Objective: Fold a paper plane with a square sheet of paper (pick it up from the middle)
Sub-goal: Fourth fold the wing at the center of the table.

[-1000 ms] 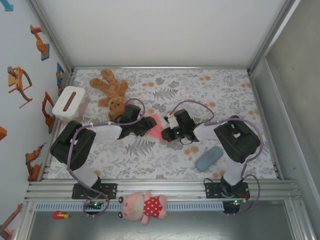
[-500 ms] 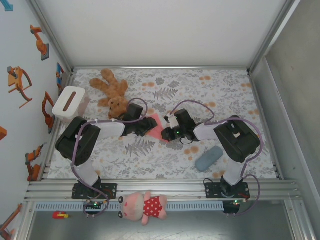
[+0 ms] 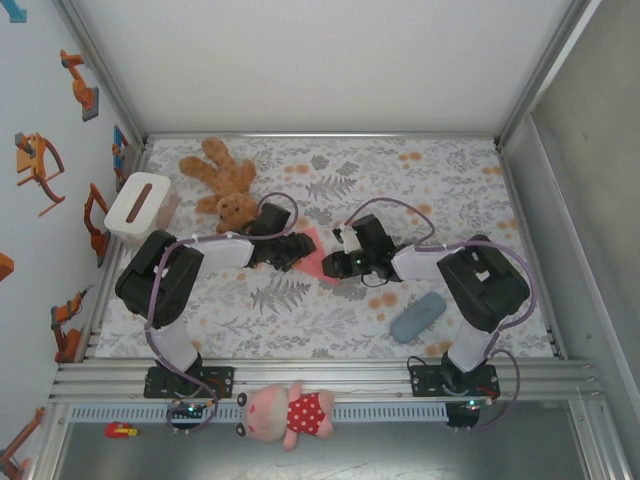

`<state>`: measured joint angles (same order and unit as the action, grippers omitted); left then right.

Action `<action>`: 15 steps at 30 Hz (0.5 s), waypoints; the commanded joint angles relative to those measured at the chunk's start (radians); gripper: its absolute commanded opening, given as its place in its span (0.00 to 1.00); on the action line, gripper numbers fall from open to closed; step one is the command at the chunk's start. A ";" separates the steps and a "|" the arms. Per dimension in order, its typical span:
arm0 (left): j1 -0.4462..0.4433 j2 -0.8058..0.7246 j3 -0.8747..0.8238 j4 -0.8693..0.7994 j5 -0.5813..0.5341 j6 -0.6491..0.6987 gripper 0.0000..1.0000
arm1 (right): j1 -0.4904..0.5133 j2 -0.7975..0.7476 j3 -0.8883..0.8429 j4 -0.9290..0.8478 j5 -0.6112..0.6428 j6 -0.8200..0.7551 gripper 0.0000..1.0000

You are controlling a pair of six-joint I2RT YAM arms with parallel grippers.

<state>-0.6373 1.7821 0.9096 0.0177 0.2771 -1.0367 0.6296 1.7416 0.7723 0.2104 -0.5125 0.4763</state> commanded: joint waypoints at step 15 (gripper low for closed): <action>-0.008 0.048 0.000 -0.104 -0.019 0.035 0.52 | -0.005 -0.028 0.013 -0.101 -0.016 0.037 0.17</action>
<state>-0.6380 1.7874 0.9184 0.0078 0.2802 -1.0298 0.6296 1.7412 0.7742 0.1413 -0.5133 0.5022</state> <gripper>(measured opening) 0.516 0.173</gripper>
